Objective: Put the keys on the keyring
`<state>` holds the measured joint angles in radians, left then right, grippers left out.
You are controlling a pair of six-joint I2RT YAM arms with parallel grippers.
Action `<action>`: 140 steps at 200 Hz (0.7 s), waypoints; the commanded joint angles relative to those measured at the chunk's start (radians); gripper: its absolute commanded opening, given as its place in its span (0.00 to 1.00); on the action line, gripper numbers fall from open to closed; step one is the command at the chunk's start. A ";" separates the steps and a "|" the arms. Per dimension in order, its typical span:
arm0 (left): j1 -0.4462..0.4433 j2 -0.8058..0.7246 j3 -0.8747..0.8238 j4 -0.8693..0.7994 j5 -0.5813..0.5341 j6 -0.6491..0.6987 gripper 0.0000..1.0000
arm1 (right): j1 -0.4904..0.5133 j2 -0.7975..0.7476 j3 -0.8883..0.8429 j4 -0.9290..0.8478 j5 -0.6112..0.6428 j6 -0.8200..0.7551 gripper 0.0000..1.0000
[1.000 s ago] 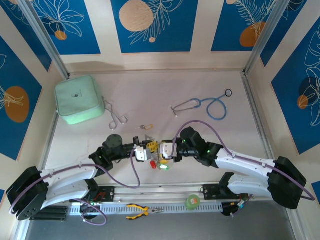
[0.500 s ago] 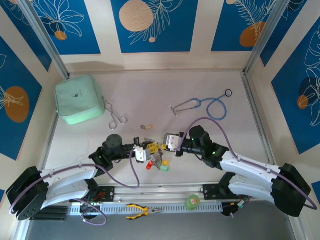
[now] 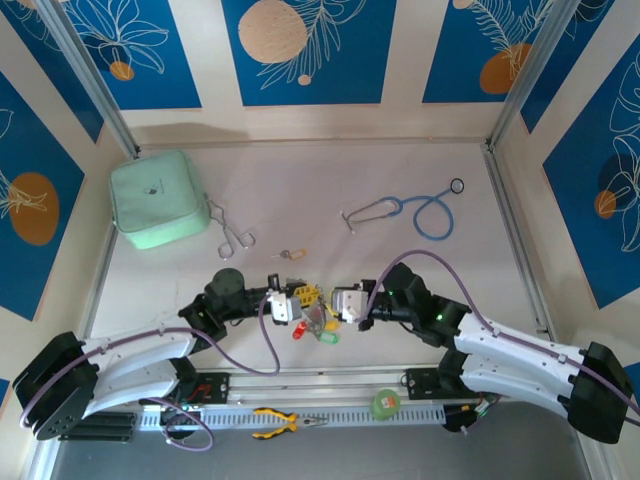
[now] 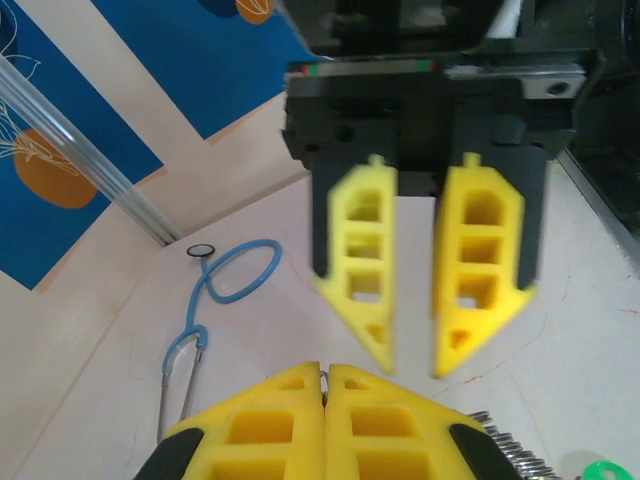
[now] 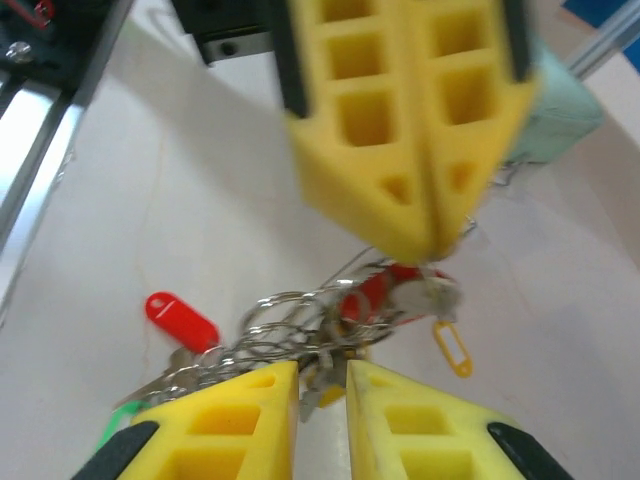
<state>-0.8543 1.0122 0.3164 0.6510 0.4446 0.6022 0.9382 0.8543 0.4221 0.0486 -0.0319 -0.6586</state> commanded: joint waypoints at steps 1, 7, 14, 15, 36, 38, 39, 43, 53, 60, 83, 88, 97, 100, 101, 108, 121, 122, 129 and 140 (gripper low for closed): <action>0.010 -0.004 0.003 0.066 0.022 -0.018 0.00 | 0.029 0.017 -0.011 -0.015 0.033 -0.030 0.19; 0.010 -0.003 0.003 0.064 0.023 -0.018 0.00 | 0.031 0.023 -0.014 0.000 0.035 -0.024 0.19; 0.010 -0.004 0.004 0.064 0.022 -0.018 0.00 | 0.033 0.030 -0.015 0.015 0.034 -0.019 0.18; 0.010 -0.003 0.004 0.064 0.022 -0.018 0.00 | 0.033 0.032 -0.015 0.017 0.034 -0.019 0.18; 0.011 -0.005 0.004 0.062 0.017 -0.018 0.00 | 0.034 0.047 -0.018 0.042 0.031 -0.009 0.19; 0.009 -0.006 0.004 0.062 0.016 -0.019 0.00 | 0.035 0.049 -0.017 0.042 0.029 -0.009 0.19; 0.009 -0.006 0.004 0.062 0.016 -0.018 0.00 | 0.036 0.048 -0.018 0.042 0.028 -0.007 0.19; 0.011 -0.005 0.004 0.062 0.015 -0.019 0.00 | 0.035 0.049 -0.019 0.043 0.025 -0.006 0.19; 0.010 -0.005 0.004 0.061 0.012 -0.019 0.00 | 0.039 0.048 -0.020 0.046 0.021 -0.002 0.19; 0.010 -0.005 0.003 0.062 0.010 -0.019 0.00 | 0.040 0.046 -0.023 0.046 0.019 -0.001 0.19; 0.009 -0.001 0.003 0.071 -0.005 -0.023 0.00 | 0.047 0.044 -0.029 0.045 0.026 0.011 0.23; 0.010 0.002 0.003 0.073 -0.010 -0.026 0.00 | 0.049 0.042 -0.031 0.045 0.027 0.016 0.23; 0.009 0.003 0.001 0.078 -0.023 -0.033 0.00 | 0.055 0.041 -0.032 0.048 0.032 0.025 0.25; 0.009 0.005 0.001 0.080 -0.027 -0.036 0.00 | 0.056 0.041 -0.034 0.049 0.034 0.029 0.25; 0.010 0.004 0.001 0.080 -0.030 -0.038 0.00 | 0.057 0.041 -0.035 0.051 0.034 0.030 0.25; 0.009 0.008 0.001 0.087 -0.044 -0.048 0.00 | 0.062 0.040 -0.035 0.055 0.039 0.037 0.25; 0.010 0.011 0.001 0.097 -0.073 -0.077 0.00 | 0.071 0.041 -0.042 0.068 0.051 0.046 0.25; 0.010 0.011 0.001 0.098 -0.075 -0.080 0.00 | 0.071 0.041 -0.042 0.069 0.051 0.046 0.25; 0.011 0.013 0.001 0.099 -0.090 -0.092 0.00 | 0.076 0.041 -0.046 0.081 0.061 0.050 0.25; 0.010 0.011 0.004 0.096 -0.120 -0.125 0.00 | 0.079 0.041 -0.053 0.110 0.078 0.064 0.25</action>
<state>-0.8528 1.0248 0.3164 0.6731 0.3878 0.5529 1.0039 0.9016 0.3950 0.0914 0.0109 -0.6350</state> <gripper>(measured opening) 0.064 0.251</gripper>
